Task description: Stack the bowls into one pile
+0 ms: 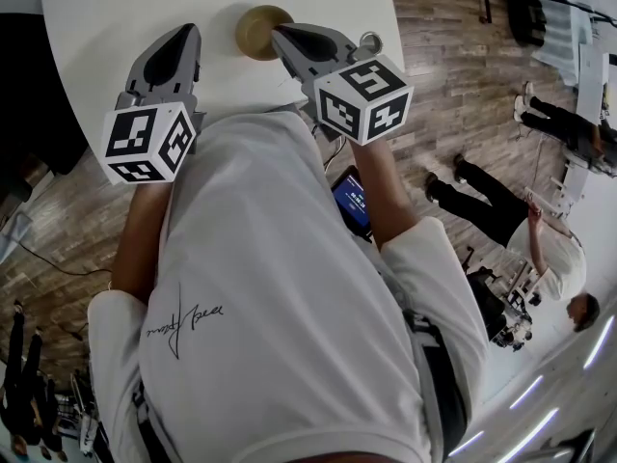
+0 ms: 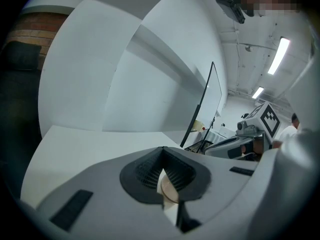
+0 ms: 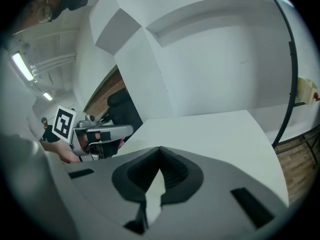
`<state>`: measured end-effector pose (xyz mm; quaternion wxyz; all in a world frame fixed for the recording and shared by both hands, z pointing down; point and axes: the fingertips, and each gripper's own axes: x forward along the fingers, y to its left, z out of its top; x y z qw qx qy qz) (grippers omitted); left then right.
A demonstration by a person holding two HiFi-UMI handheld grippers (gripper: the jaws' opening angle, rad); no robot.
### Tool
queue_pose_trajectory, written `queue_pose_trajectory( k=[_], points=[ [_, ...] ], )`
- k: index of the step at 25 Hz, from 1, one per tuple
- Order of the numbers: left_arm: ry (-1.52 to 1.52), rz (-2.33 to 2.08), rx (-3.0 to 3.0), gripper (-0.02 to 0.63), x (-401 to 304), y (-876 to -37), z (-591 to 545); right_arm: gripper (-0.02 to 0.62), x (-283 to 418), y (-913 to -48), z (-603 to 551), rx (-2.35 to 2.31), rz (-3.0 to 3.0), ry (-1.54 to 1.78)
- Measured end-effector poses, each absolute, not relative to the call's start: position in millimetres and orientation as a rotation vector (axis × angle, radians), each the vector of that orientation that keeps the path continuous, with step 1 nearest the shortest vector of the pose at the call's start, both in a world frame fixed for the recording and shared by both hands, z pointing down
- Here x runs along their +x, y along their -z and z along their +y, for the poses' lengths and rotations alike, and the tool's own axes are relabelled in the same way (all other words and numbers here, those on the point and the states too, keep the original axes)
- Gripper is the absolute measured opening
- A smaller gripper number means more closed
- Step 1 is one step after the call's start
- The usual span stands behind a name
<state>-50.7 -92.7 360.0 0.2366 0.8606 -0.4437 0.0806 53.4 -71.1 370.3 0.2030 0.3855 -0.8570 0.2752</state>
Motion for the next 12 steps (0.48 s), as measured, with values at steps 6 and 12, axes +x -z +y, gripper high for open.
queue_pose_trajectory(
  k=[6,12],
  points=[
    [-0.214,-1.245,2.362,0.006,-53,-353,-94,0.008,54,-361,-74,1.132,-2.406,-0.732],
    [-0.207,-1.309,2.379,0.006,-52,-346,-90,0.008,61,-353,-73,1.224,-2.404,-0.675]
  ],
)
